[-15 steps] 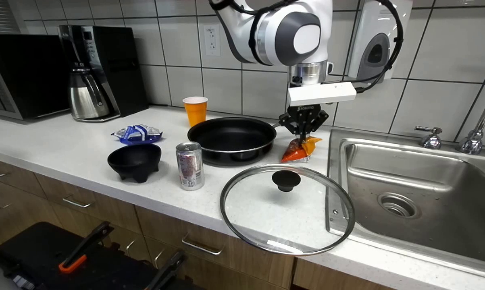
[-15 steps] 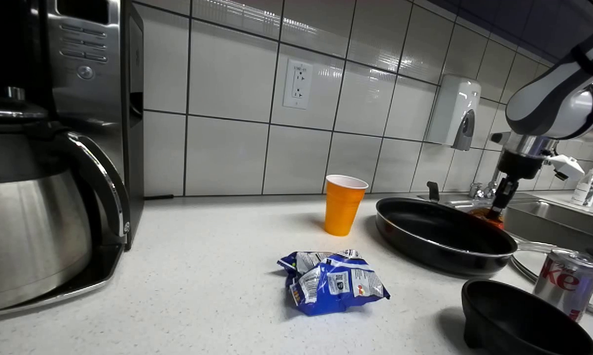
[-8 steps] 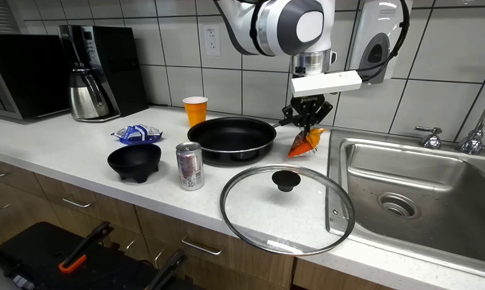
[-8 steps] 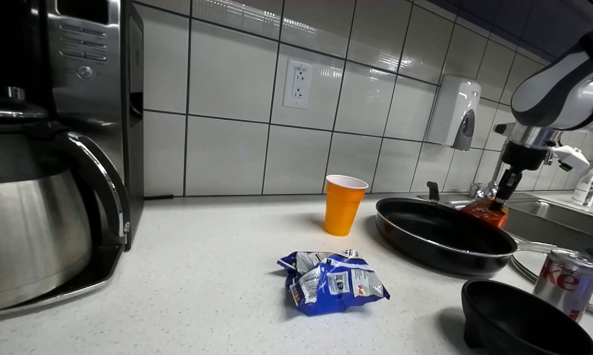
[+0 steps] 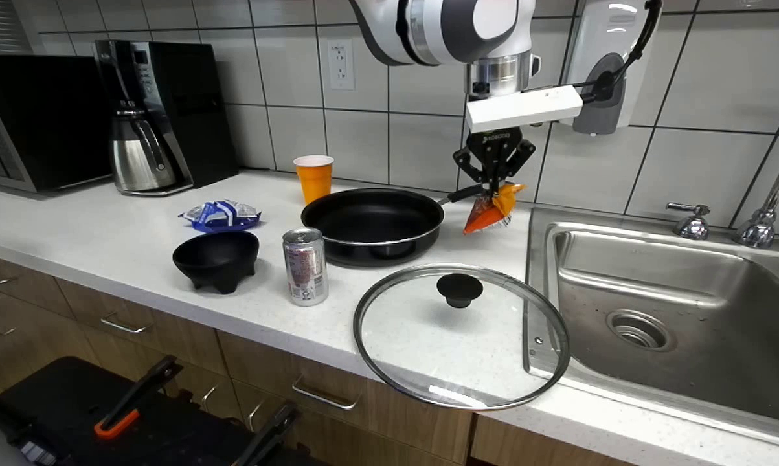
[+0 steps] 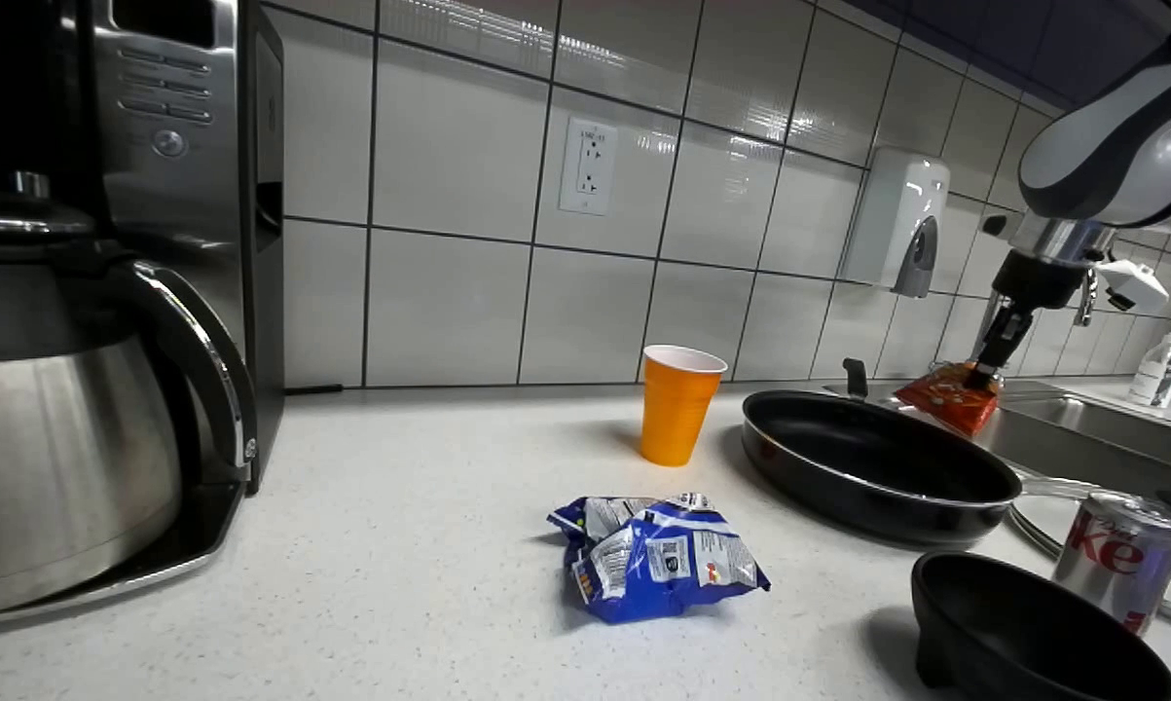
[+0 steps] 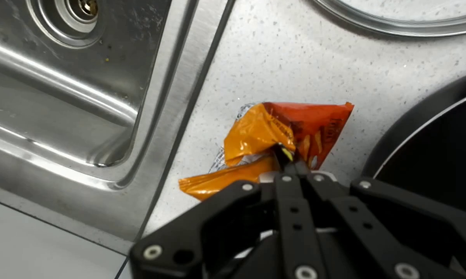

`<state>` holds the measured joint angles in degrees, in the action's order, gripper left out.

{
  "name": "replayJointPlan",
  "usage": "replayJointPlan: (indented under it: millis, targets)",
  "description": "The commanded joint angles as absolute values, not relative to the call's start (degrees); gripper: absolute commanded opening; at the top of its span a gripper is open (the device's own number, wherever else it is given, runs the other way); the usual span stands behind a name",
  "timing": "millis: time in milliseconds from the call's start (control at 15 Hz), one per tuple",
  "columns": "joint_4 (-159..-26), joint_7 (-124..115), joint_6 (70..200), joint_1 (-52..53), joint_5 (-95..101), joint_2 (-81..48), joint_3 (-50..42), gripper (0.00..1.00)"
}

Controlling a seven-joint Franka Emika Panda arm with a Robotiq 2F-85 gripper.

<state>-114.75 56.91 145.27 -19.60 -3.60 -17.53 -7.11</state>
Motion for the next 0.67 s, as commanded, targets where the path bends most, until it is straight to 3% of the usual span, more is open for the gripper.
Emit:
replayJointPlan:
  millis: [0,600]
  targets:
    - [-117.1,58.9,144.5,-19.7,-5.0,-13.4,-5.9,0.00]
    - [-121.1,61.0,144.6,-17.2,-7.1,-8.3,-4.6,0.00]
